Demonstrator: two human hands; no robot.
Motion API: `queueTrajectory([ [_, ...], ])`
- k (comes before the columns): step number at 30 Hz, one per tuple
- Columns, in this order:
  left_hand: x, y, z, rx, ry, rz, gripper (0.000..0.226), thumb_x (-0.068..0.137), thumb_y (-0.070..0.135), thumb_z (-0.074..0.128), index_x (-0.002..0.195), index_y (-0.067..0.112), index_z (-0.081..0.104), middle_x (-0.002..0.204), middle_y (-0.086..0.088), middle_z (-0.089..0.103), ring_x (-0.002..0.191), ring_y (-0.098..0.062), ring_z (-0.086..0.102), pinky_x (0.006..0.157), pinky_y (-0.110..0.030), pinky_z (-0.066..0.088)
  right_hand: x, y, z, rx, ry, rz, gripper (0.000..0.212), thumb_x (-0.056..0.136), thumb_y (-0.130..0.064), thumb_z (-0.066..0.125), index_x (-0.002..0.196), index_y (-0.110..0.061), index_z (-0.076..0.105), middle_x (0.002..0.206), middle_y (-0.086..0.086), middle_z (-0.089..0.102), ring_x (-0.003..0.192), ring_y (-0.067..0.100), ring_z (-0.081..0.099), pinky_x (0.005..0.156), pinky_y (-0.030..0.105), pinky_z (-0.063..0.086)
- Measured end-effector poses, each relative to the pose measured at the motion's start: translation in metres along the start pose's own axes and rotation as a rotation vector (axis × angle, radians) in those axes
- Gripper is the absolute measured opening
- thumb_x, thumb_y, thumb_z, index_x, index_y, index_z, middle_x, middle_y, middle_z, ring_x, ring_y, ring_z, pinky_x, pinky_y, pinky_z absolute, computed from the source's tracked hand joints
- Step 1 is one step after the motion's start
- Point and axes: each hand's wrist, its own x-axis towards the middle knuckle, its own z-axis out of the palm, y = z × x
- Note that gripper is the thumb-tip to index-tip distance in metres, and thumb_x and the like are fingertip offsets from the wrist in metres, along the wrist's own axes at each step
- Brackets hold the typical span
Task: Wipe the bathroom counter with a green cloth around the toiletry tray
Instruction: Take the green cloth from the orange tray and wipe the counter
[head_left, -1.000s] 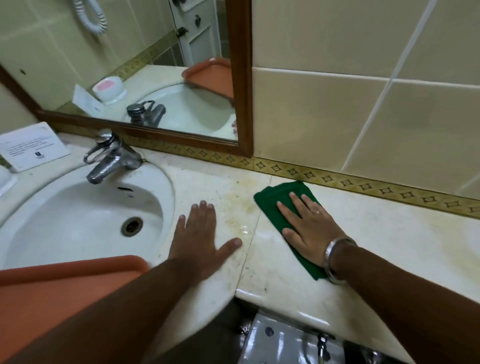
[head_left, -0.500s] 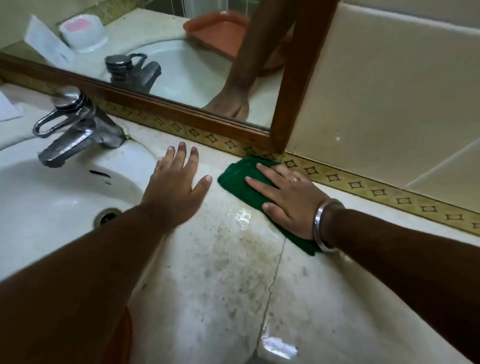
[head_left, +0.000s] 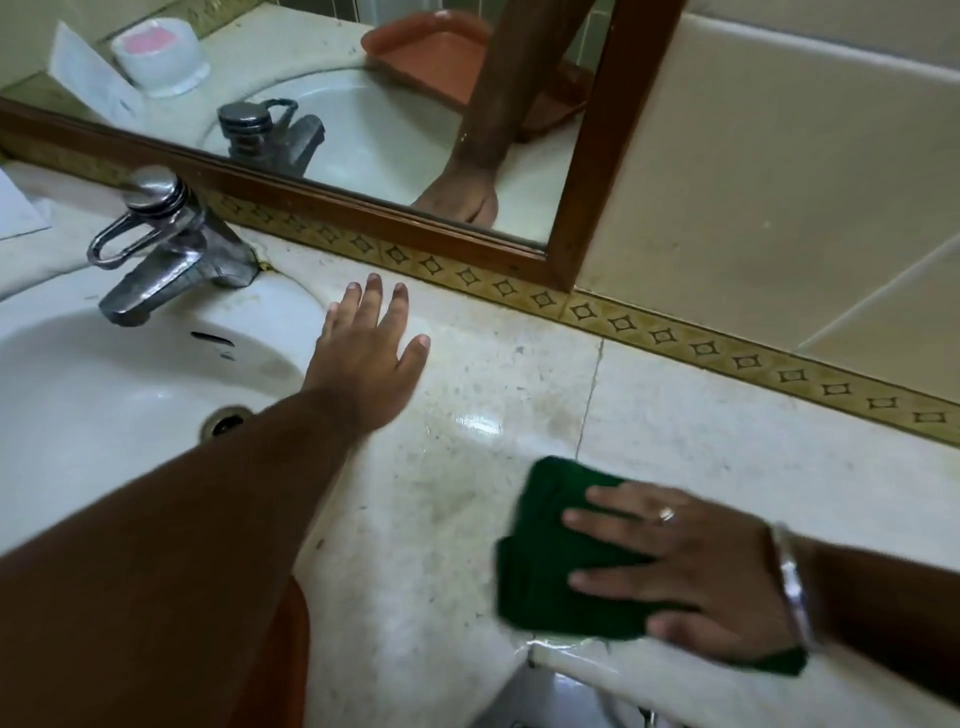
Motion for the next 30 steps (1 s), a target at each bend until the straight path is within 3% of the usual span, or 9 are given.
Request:
queueTrajectory([
  [3,0.001,-0.002,0.0,0.0,0.008,0.004,0.065,0.1,0.048,0.028,0.157,0.017,0.017,0.166,-0.015,0.009,0.152,-0.035,0.005,0.122,-0.051,0.007,-0.012,0.057,-0.018,-0.049,-0.033,0.204,0.057,0.096,-0.053,0.013,0.148,-0.033,0.023,0.156,0.014,0.022,0.142,0.037,0.021,0.103,0.058,0.039],
  [8,0.002,-0.004,0.001,-0.018,-0.005,0.009,0.063,0.102,0.046,0.029,0.157,0.017,0.017,0.166,-0.015,0.008,0.152,-0.035,0.004,0.121,-0.049,0.004,0.099,0.067,-0.027,-0.095,0.059,0.507,0.062,0.091,-0.056,0.015,0.15,-0.04,0.003,0.161,0.011,0.004,0.146,0.034,0.008,0.117,0.049,0.012],
  [12,0.0,0.001,-0.004,-0.018,-0.034,0.001,0.063,0.102,0.045,0.029,0.157,0.017,0.015,0.166,-0.015,0.006,0.153,-0.033,0.001,0.122,-0.049,0.002,0.103,-0.038,0.002,-0.139,0.134,0.202,0.06,0.09,-0.054,0.032,0.147,-0.04,0.021,0.155,0.011,0.028,0.139,0.037,0.028,0.108,0.051,0.019],
  [15,-0.002,0.004,-0.006,0.001,-0.03,-0.003,0.063,0.102,0.046,0.027,0.157,0.017,0.016,0.166,-0.014,0.006,0.153,-0.033,0.002,0.122,-0.049,0.003,0.03,-0.047,0.011,-0.064,0.061,0.11,0.054,0.094,-0.052,0.023,0.147,-0.044,0.02,0.156,0.004,0.027,0.141,0.031,0.027,0.108,0.055,0.028],
  [17,-0.003,0.002,-0.006,0.011,-0.031,0.0,0.064,0.102,0.047,0.026,0.157,0.017,0.015,0.166,-0.014,0.005,0.153,-0.034,0.002,0.122,-0.049,0.004,-0.003,-0.004,0.003,-0.058,0.079,0.329,0.055,0.094,-0.054,0.017,0.147,-0.04,0.015,0.155,0.01,0.025,0.14,0.034,0.026,0.105,0.061,0.035],
  [19,-0.001,0.0,-0.004,0.023,-0.023,0.01,0.065,0.101,0.048,0.026,0.157,0.017,0.015,0.166,-0.015,0.006,0.153,-0.034,0.002,0.122,-0.05,0.004,-0.013,0.04,-0.009,0.0,0.049,0.593,0.059,0.091,-0.062,0.006,0.146,-0.044,0.002,0.158,0.012,0.012,0.144,0.037,0.016,0.109,0.061,0.028],
  [23,0.001,-0.004,0.0,0.031,-0.014,0.011,0.065,0.101,0.048,0.026,0.157,0.016,0.017,0.165,-0.016,0.007,0.152,-0.036,0.003,0.121,-0.051,0.004,0.053,0.055,-0.012,-0.059,0.092,0.747,0.063,0.089,-0.06,0.012,0.148,-0.044,-0.002,0.161,0.012,0.006,0.144,0.036,0.013,0.115,0.047,0.015],
  [27,0.002,-0.001,-0.002,0.013,-0.041,-0.002,0.065,0.102,0.046,0.027,0.157,0.016,0.014,0.166,-0.017,0.005,0.152,-0.035,0.001,0.122,-0.05,0.002,0.112,-0.044,0.003,-0.085,0.151,0.371,0.061,0.089,-0.056,0.028,0.147,-0.04,0.018,0.157,0.015,0.023,0.14,0.04,0.023,0.112,0.053,0.018],
  [30,0.0,-0.001,-0.001,0.023,-0.038,0.008,0.065,0.101,0.047,0.026,0.157,0.015,0.015,0.165,-0.018,0.005,0.152,-0.036,0.002,0.122,-0.05,0.003,0.075,-0.08,0.013,-0.04,0.101,0.06,0.058,0.091,-0.052,0.034,0.147,-0.042,0.022,0.158,0.006,0.022,0.143,0.033,0.019,0.111,0.05,0.013],
])
